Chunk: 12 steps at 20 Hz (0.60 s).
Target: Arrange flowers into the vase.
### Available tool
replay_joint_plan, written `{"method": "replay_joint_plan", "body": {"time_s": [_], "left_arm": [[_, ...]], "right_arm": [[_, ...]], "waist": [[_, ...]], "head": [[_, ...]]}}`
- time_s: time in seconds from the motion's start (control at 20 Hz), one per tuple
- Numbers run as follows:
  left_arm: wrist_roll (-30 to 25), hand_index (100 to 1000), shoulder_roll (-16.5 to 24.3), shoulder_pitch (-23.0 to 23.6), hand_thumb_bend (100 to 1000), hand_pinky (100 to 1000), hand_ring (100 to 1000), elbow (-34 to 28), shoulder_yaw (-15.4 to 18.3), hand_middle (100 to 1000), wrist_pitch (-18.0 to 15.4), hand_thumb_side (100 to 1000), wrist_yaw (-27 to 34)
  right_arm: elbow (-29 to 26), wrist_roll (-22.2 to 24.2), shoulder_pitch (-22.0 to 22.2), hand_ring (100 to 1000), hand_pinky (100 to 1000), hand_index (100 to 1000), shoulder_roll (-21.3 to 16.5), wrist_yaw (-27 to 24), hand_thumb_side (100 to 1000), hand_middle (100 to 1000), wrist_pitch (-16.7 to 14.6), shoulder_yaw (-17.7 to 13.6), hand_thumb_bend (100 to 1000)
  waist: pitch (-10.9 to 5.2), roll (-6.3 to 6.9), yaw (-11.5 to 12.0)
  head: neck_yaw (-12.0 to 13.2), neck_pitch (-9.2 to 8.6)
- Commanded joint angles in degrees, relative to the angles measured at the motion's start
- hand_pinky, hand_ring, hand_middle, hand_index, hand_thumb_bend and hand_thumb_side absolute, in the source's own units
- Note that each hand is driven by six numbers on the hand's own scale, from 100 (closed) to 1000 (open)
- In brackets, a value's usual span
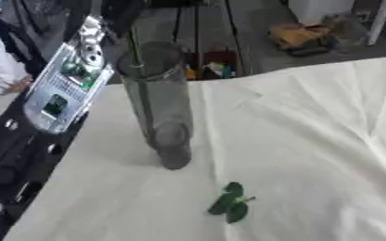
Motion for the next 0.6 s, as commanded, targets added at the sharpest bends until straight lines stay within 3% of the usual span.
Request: {"method": "replay_joint_plan", "body": {"time_s": [0.05,0.6], "left_arm": [[1.2,600,1.3,-0.7,100,554,588,-1.2,0.7,559,-0.1,786,0.6],[6.9,607,1.1,0.1,100,550,576,-2.1,0.6,544,-1.5,782,2.2]], "right_arm": [[-0.7,-0.1,-0.6,715,686,772,-0.2,-0.2,1000,505,0.0,-0.4,100],[-0.7,0.1,-0.9,715,687,772,-0.1,-0.3,1000,505,-0.1,-0.3,100]], "waist": [[-0.96,-0.44,0.1],[-0.71,-0.69,0.2]], "head": [[-0.2,-0.98],[-0.4,-1.52]]}}
